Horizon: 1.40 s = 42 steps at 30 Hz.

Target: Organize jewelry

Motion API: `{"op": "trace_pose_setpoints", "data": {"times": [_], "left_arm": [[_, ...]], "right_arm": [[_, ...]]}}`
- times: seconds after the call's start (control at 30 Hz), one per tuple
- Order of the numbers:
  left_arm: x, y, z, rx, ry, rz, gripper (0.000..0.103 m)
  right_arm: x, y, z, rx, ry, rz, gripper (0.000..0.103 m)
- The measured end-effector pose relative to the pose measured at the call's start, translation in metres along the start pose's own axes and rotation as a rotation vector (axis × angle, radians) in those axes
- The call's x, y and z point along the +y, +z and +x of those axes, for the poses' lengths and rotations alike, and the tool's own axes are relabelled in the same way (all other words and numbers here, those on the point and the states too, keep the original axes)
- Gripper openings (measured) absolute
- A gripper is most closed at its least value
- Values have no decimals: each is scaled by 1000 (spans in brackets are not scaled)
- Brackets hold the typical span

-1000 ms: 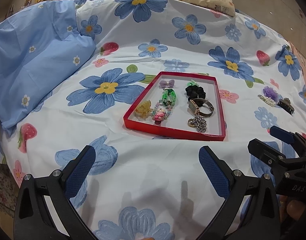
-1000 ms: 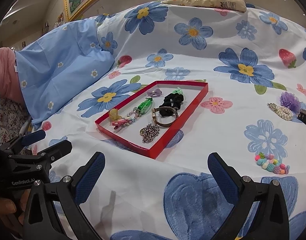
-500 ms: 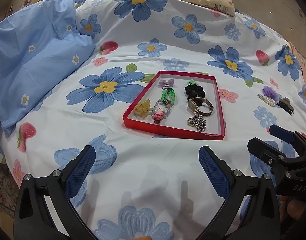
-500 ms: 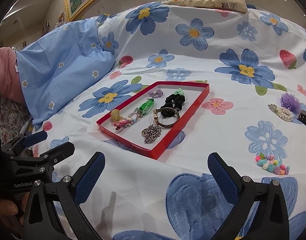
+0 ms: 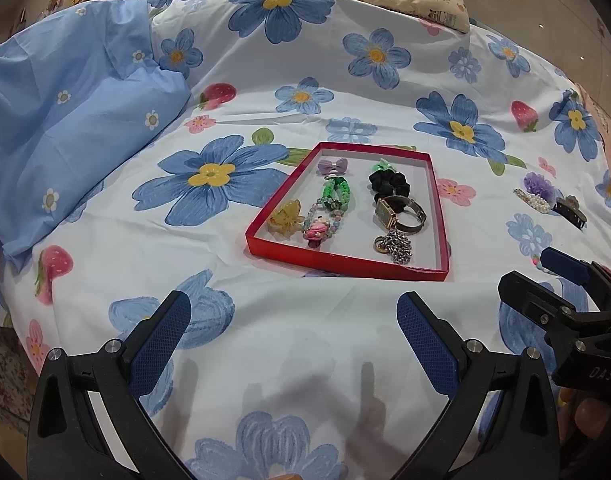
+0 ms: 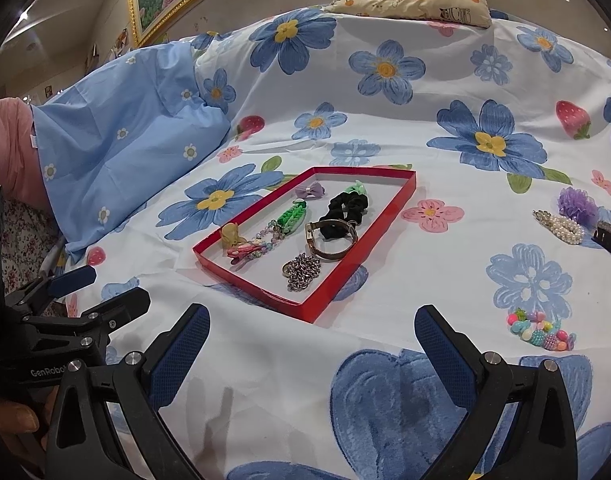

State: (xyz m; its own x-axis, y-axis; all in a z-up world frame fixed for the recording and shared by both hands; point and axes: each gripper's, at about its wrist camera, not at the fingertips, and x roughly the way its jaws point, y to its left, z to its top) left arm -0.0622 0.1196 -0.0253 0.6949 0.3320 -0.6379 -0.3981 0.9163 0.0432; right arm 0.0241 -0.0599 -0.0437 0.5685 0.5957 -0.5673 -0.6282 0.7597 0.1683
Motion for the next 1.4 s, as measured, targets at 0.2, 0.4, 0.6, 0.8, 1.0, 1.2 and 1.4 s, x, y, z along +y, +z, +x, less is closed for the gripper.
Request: {"op": "trace_pose_setpoints", "data": {"times": [0.2,0.4,0.6,0.8,1.0,1.2,1.4], "left_arm": [[0,-1,-1,1,-4,-3,103],[1,-1,0,7,-10,-12,103],[1,-1,1,5,-6,-4,103],[1,-1,1,5,-4,-5,103],[1,0,2,7,-5,-3,103],[0,-1,3,10,-9,-2,103],[-1,0,8,15,-18,2,103]], "right_arm": [[0,0,0,3,3,0,103],[0,0,0,5,3,0,103],[0,-1,1,8,3,4,103],[0,-2,1,10,4,3,103],[-2,-2,3,12,4,5,103],[-2,-2,3,13,3,5,103],[-5,-1,5,16,-1,5,103]]}}
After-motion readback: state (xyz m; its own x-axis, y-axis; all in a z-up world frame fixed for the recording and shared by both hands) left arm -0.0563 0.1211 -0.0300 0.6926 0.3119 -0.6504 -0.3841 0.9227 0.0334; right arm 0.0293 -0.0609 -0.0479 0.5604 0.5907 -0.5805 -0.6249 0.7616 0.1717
